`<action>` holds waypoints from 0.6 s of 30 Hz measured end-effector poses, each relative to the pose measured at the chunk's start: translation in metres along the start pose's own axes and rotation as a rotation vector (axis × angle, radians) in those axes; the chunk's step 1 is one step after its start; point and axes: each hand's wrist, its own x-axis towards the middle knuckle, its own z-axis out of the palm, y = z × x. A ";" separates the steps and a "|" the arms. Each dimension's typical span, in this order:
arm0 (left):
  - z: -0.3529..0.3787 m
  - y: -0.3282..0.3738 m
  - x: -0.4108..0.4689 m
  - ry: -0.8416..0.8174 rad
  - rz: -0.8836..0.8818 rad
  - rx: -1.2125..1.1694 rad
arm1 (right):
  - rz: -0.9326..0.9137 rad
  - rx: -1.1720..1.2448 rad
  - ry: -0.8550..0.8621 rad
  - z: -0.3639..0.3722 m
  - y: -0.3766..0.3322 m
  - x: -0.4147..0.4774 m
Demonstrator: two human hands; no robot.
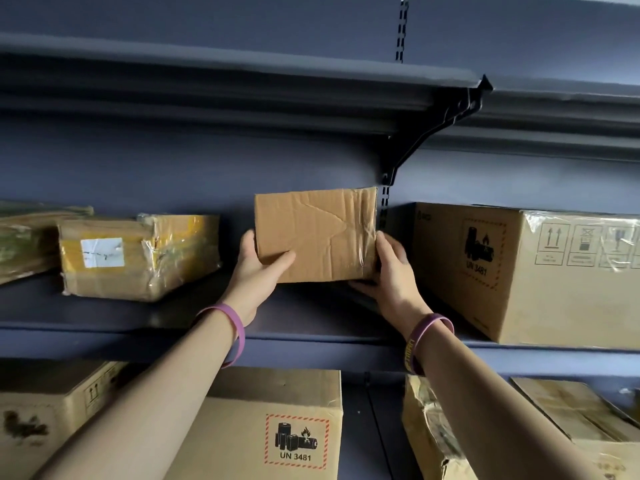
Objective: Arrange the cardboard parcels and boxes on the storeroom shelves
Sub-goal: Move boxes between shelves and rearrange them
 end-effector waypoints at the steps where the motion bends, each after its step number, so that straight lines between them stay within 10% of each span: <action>1: -0.001 0.001 -0.001 0.024 -0.001 -0.040 | -0.009 0.064 -0.029 -0.001 -0.001 -0.002; 14: 0.004 0.007 -0.005 -0.036 -0.025 0.066 | -0.160 -0.126 -0.118 -0.001 0.003 -0.006; 18: 0.003 0.010 -0.014 -0.341 0.120 0.022 | -0.198 -0.151 -0.140 0.001 0.002 -0.009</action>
